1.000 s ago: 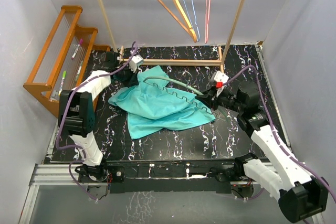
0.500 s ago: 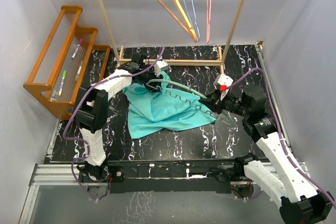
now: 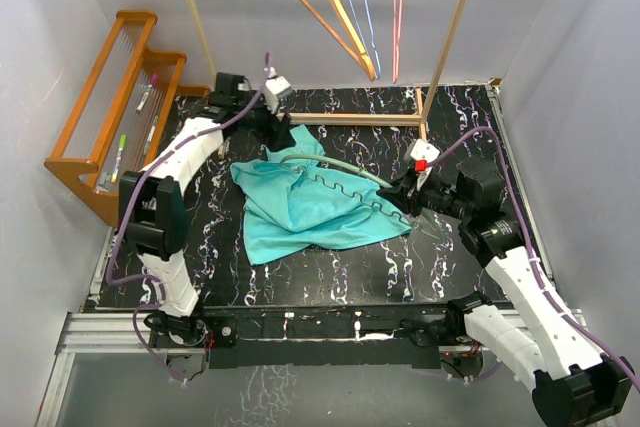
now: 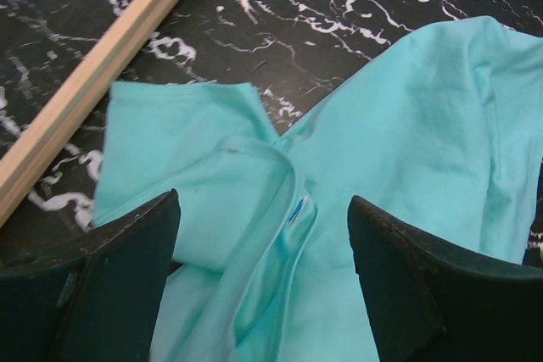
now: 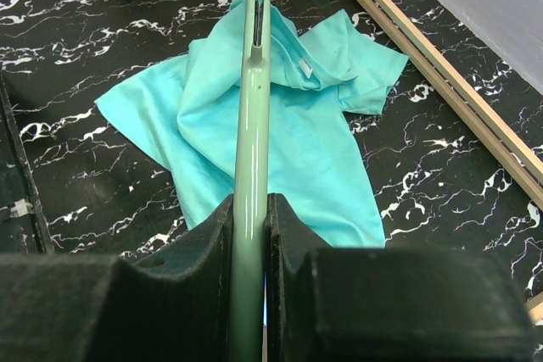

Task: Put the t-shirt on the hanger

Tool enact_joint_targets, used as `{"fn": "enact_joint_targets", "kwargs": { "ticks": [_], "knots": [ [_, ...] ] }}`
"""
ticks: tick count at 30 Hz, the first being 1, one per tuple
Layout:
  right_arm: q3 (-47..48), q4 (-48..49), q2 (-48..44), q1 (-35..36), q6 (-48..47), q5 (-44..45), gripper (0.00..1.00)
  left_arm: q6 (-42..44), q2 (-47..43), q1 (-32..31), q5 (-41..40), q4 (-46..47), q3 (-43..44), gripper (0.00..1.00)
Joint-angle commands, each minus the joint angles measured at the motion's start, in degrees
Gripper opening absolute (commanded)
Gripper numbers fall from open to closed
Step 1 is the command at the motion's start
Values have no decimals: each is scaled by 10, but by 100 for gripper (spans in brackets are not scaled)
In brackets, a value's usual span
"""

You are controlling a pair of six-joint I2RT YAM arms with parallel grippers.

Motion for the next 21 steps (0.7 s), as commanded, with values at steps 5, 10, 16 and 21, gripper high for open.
{"fn": "enact_joint_targets", "kwargs": {
  "ticks": [5,10,16,21],
  "knots": [
    [39,44,11,-3,-10,-15,8,184,-61,146,176,-185,4,73],
    [40,44,20,-2,-10,-15,8,361,-12,194,206,-348,37,72],
    [41,41,27,-3,-9,-10,8,503,53,224,216,-453,68,71],
    [45,38,32,-3,-8,-4,8,455,45,224,184,-311,8,70]
  ]
}}
